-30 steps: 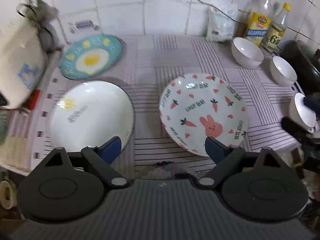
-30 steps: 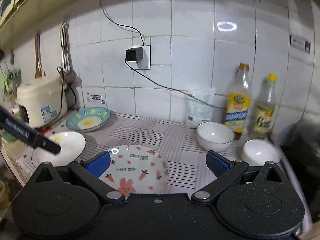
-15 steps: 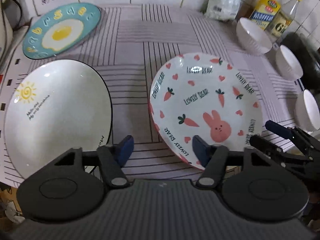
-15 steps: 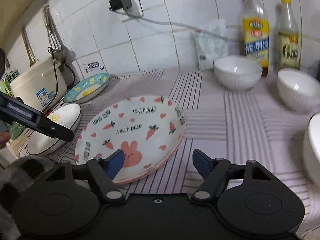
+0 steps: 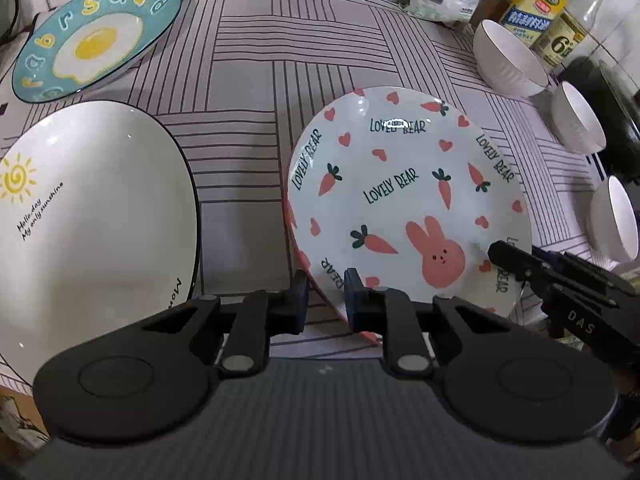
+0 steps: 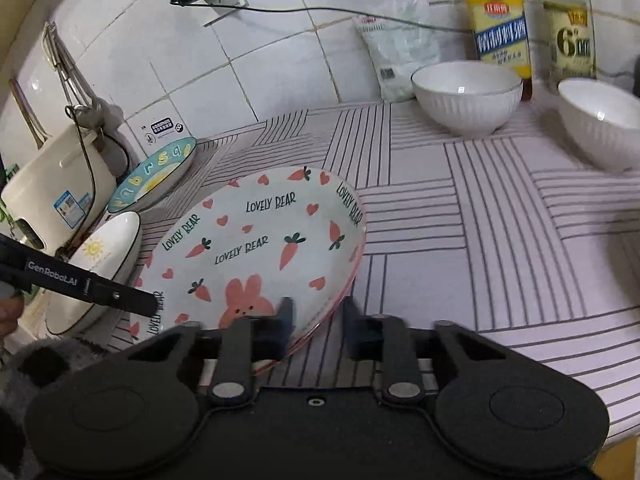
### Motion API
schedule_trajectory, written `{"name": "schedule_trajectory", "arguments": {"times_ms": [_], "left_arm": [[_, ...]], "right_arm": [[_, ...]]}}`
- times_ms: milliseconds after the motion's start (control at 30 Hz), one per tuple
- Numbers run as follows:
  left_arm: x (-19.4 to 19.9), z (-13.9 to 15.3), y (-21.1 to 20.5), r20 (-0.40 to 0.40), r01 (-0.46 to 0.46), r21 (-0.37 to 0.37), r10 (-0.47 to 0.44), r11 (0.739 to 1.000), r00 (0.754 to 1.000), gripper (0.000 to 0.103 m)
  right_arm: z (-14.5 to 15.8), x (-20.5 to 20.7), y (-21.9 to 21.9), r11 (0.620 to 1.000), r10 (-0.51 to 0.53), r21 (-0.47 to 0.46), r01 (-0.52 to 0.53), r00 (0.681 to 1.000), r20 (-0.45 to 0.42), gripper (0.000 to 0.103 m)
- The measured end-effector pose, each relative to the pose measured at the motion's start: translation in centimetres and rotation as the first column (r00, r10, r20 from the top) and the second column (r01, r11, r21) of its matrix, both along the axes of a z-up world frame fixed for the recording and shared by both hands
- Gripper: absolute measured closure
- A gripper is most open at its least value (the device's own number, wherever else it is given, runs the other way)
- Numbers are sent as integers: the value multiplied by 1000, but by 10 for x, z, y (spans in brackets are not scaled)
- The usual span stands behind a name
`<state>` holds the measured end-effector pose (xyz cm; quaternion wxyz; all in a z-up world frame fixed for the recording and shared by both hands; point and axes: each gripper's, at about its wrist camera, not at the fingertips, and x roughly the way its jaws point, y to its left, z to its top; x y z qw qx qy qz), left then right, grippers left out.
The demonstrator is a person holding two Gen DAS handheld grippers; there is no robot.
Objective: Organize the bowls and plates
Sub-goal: 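Lift the bunny plate with both grippers and carry it toward the white bowls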
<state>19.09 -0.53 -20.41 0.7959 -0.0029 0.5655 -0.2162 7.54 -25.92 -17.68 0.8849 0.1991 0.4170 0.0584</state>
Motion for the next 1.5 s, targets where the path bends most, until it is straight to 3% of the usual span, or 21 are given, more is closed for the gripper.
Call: {"name": "schedule_trajectory", "arguments": {"times_ms": [133, 367, 433, 800, 1267, 1500], "left_arm": [[3, -7, 4, -24, -43, -47, 42, 998, 999, 86], [7, -11, 3, -39, -64, -52, 61, 997, 997, 86], [3, -9, -1, -22, -53, -25, 53, 998, 998, 85], [-2, 11, -2, 43, -21, -31, 22, 999, 999, 85], [55, 35, -19, 103, -25, -44, 29, 999, 994, 85], [81, 27, -35, 146, -26, -8, 26, 1000, 989, 85]], "right_arm": [[-3, -1, -1, 999, -21, 33, 21, 1000, 3, 81], [-8, 3, -6, 998, 10, 56, -10, 1000, 7, 80], [-4, 5, -1, 998, 70, -3, -70, 997, 17, 79], [9, 4, -12, 993, 122, -1, -122, 992, 46, 79], [25, 66, -29, 988, 156, -6, -156, 983, 96, 79], [12, 93, -33, 996, 85, -13, -85, 991, 105, 78]]}}
